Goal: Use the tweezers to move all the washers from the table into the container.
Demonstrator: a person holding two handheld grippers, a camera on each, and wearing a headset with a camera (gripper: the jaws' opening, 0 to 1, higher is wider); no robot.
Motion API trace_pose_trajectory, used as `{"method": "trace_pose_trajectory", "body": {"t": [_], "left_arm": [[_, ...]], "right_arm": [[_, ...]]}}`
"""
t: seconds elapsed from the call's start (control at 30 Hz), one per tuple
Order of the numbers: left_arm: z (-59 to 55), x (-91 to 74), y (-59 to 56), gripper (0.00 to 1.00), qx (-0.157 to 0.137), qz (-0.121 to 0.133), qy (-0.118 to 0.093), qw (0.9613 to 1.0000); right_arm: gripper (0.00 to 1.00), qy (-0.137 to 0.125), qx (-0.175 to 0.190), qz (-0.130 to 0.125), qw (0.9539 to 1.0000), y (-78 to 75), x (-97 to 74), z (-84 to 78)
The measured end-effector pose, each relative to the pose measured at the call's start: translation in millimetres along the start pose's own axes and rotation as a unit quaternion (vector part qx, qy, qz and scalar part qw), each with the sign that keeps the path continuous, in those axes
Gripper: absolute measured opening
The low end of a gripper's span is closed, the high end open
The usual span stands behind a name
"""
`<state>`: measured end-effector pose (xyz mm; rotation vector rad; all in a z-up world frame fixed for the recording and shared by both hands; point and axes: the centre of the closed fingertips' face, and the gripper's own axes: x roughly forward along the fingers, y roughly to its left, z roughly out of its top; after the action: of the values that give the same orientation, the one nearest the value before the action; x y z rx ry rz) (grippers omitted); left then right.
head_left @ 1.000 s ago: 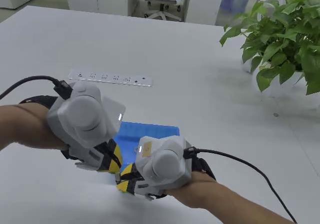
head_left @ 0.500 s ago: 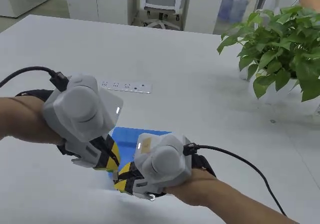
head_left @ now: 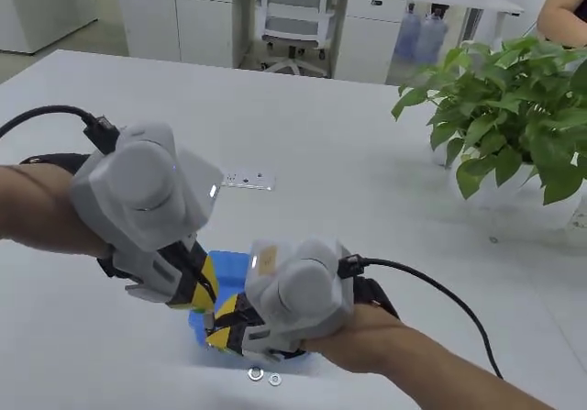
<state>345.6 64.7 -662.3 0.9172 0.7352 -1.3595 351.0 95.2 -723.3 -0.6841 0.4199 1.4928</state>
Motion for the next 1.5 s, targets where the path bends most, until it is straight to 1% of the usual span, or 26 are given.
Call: {"method": "trace_pose_trajectory", "body": {"t": [0.27,0.5,0.6,0.8,0.97,1.07,1.27,1.5], "left_arm": [[5.6,-8.1,9.7,0.06,0.007,0.006,-0.001,1.0],[9.8,-10.9,20.8,0.06,0.012,0.011,-0.002,0.9999],[11.3,-10.8,26.3,0.06,0.014,0.012,-0.004,0.9998],[13.8,-10.8,41.0,0.06,0.017,0.013,-0.009,0.9997],[11.7,-8.1,50.4,0.06,0.018,0.016,-0.009,0.9997],[8.4,-3.2,54.6,0.06,0.017,0.016,-0.006,0.9997],[1.6,7.0,60.4,0.06,0.018,0.016,-0.004,0.9997],[-5.4,17.4,66.0,0.06,0.014,0.015,-0.009,0.9998]], "right_arm": [[0.09,0.002,-0.008,-0.005,1.0,-9.9,-8.6,6.6],[0.09,0.004,-0.008,-0.009,0.9999,-23.2,-13.1,7.8],[0.09,0.005,-0.009,-0.01,0.9999,-28.1,-14.1,7.3],[0.09,0.006,-0.011,-0.014,0.9998,-43.5,-16.7,5.8],[0.09,0.003,-0.011,-0.019,0.9998,-54.3,-14.8,2.0],[0.09,0.006,-0.011,-0.018,0.9998,-57.4,-11.2,-2.0],[0.09,0.008,-0.009,-0.016,0.9998,-62.9,-3.0,-11.6],[0.09,0.011,-0.006,-0.014,0.9998,-67.2,4.9,-20.8]]}}
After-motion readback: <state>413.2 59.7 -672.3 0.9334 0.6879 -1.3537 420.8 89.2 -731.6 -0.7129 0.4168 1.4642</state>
